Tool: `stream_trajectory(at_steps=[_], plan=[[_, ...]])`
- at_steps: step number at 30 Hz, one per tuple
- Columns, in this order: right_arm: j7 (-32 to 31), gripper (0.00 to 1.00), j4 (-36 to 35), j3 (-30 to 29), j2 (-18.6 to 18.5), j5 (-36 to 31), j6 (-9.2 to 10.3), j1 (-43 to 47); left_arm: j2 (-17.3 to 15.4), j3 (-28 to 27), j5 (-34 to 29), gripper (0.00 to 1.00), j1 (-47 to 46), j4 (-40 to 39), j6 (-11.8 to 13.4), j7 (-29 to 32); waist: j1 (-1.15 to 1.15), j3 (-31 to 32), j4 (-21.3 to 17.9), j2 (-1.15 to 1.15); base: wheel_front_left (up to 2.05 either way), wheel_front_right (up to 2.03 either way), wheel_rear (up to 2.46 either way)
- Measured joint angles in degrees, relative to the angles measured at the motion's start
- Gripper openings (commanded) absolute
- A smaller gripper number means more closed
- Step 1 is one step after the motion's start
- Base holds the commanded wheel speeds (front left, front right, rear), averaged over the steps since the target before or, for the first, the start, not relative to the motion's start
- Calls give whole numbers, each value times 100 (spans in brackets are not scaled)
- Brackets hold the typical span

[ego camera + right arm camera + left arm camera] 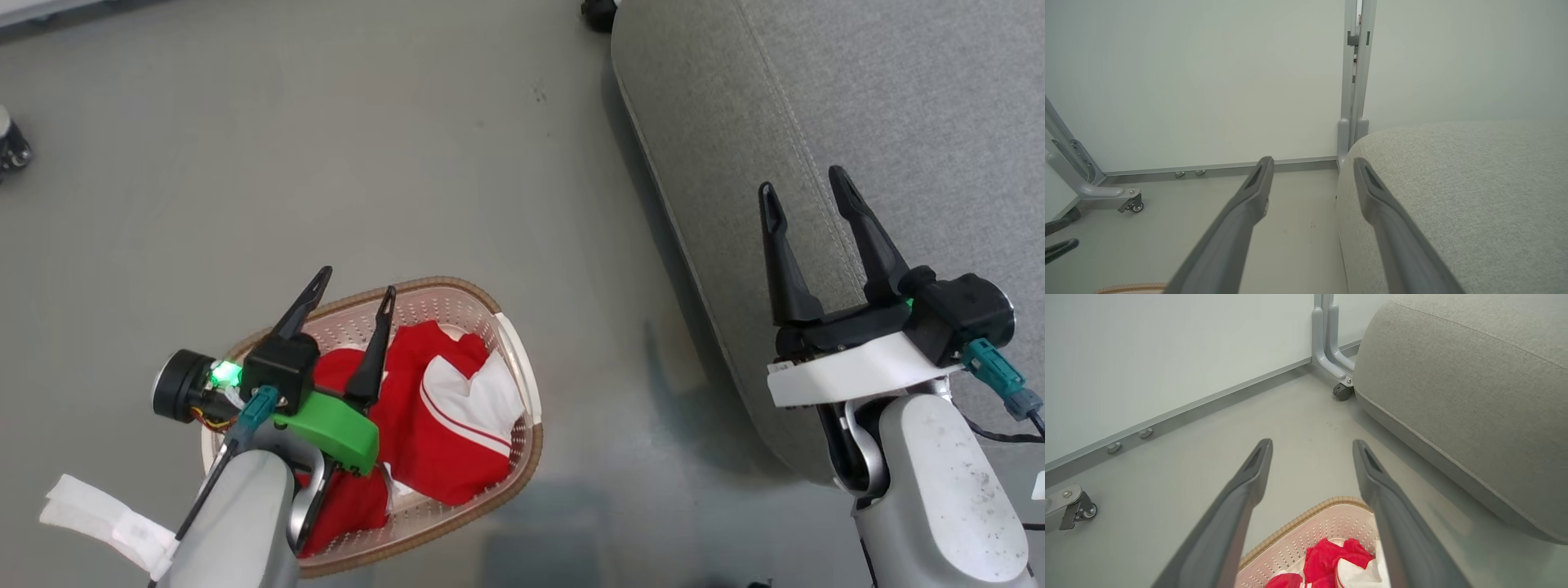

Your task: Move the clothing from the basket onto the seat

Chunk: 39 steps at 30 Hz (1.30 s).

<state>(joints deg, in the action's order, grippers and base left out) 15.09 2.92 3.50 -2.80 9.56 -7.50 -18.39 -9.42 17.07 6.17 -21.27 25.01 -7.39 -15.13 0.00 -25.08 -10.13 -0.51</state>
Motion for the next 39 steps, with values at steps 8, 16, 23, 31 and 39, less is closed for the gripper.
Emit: stream_trajectory(at_steps=[8, 16, 23, 31, 39], plan=[[0, 100, -208, 58, 0, 3, 0, -170, -157, 375, 159, 100, -454, 521, 0, 0, 0, -616, -190, 0, 0, 0, 0], [0, 100, -381, 103, 0, 7, 0, -320, -296, 799, 318, 100, -917, 1082, 0, 0, 0, -1136, -336, 0, 0, 0, 0], [0, 100, -493, 145, -1, 55, 0, -442, -394, 1227, 411, 100, -1329, 1753, 0, 0, 0, -1550, -422, 0, 0, 0, 0], [0, 100, -627, 187, -1, 91, 0, -511, -435, 1770, 603, 100, -1736, 2418, 0, 0, 1, -1983, -509, 0, 0, 0, 0], [0, 100, -734, 200, -1, 90, -1, -589, -376, 2396, 794, 100, -2321, 3175, 0, 0, 0, -2366, -532, 0, 0, 0, 0]])
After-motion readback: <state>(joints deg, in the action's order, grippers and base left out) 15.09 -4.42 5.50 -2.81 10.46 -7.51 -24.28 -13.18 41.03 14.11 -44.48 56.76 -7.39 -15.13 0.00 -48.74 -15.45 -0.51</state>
